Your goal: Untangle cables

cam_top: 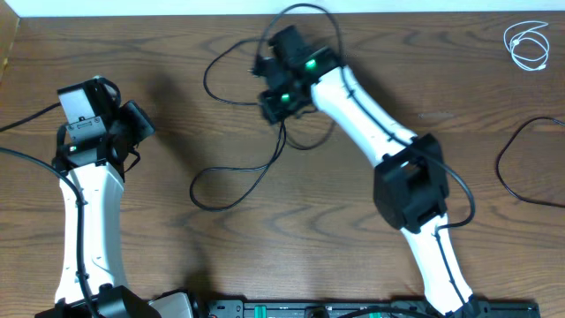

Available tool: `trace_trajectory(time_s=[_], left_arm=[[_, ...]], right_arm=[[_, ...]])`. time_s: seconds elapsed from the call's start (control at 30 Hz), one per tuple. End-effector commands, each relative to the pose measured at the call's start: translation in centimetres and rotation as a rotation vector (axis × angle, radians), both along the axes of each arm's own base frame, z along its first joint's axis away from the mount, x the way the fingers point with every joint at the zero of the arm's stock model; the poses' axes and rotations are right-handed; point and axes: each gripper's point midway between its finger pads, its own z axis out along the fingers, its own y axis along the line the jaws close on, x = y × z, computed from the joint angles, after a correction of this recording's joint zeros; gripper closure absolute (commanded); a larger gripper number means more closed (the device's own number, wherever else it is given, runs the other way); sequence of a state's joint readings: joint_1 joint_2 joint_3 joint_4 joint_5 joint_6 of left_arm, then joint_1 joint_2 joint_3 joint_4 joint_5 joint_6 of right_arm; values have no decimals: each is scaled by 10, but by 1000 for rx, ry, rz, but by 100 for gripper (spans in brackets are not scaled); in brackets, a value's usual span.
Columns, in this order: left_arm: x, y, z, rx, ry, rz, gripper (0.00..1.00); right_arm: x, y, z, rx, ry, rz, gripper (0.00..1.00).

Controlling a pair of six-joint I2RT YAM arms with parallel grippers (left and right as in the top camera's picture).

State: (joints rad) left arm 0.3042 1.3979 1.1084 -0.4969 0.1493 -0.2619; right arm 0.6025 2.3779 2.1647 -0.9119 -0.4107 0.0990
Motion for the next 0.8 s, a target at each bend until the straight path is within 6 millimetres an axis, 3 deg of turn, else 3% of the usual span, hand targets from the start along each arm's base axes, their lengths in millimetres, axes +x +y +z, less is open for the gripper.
trace_trajectory(time_s=[0.0, 0.1, 0.13, 0.17, 0.23, 0.27, 0.37, 0.57, 0.67, 0.77], left_arm=[[3, 5, 5, 9, -6, 13, 53], [3, 5, 5, 9, -6, 13, 53], [3, 5, 5, 9, -6, 13, 53], [3, 5, 5, 9, -6, 13, 53], [3, 5, 5, 9, -6, 13, 53], [3, 5, 5, 9, -6, 13, 53], [3, 5, 5, 9, -6, 13, 53], [3, 5, 5, 9, -6, 13, 53], [3, 5, 5, 9, -6, 13, 53], [3, 5, 5, 9, -6, 13, 53]], right_arm=[[-8, 31, -10, 70, 85, -87, 99], [-15, 51, -29, 76, 87, -64, 99], [-19, 55, -37, 69, 93, -53, 92], [-23, 58, -42, 58, 97, -47, 80], [-28, 58, -52, 20, 99, -49, 45], [-29, 55, -54, 0, 94, -56, 33], [-27, 48, -56, -62, 59, -69, 13], [-21, 27, -47, -118, 50, -102, 7], [-20, 13, -48, -171, 55, -121, 11], [-25, -8, -57, -272, 68, -154, 22]])
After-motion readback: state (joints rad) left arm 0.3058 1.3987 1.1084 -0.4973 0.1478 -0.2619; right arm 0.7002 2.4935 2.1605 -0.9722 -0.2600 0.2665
